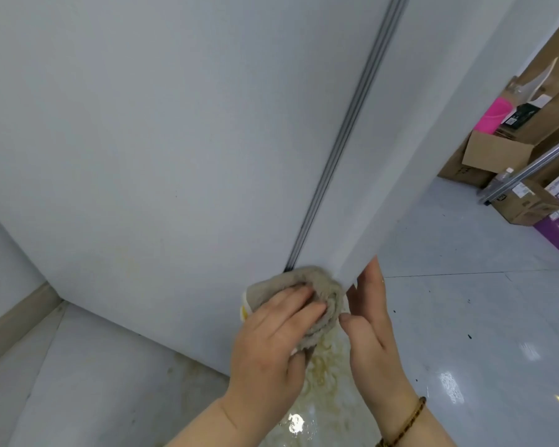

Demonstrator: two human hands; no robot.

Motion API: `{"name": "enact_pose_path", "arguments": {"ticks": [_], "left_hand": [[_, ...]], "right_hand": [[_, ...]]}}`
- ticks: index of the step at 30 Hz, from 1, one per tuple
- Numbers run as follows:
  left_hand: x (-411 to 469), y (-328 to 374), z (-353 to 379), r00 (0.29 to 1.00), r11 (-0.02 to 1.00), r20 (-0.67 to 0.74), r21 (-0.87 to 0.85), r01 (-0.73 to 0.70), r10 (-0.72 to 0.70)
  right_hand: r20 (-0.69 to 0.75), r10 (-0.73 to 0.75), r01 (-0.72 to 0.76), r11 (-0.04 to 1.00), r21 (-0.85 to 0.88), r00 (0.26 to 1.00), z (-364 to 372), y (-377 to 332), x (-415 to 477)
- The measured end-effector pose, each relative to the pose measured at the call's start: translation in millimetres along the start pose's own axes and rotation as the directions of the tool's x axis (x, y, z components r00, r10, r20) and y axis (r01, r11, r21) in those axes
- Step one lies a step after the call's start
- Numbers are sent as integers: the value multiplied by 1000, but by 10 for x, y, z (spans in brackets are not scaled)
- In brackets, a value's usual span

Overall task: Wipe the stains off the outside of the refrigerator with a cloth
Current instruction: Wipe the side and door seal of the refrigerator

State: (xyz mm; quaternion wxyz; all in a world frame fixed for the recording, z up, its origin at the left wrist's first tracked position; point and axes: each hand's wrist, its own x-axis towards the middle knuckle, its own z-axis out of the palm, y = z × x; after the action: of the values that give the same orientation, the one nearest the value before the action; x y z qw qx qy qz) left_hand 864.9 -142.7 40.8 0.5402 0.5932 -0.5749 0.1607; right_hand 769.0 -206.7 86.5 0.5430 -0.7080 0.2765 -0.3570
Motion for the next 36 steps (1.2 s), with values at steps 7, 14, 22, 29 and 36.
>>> {"name": "enact_pose_path", "arguments": {"ticks": [7, 14, 22, 29, 36], "left_hand": [[1102, 447, -249, 958, 964, -173, 177, -199, 230], [476, 155, -167, 933, 842, 29, 422, -336, 358], [1097, 344, -232, 921, 921, -178, 252, -297, 346], [-233, -268, 90, 982, 981, 131, 121, -154, 138], [190, -9, -30, 998, 998, -9, 16, -62, 62]], "right_hand": [[21, 2, -2, 1000, -4, 1000, -60, -70, -7], [13, 57, -58, 998, 16, 998, -33, -81, -11], [50, 57, -59, 998, 31, 997, -57, -119, -11], [72, 42, -46, 998, 50, 997, -73, -138, -6], [60, 22, -26, 997, 71, 998, -17, -112, -12]]}}
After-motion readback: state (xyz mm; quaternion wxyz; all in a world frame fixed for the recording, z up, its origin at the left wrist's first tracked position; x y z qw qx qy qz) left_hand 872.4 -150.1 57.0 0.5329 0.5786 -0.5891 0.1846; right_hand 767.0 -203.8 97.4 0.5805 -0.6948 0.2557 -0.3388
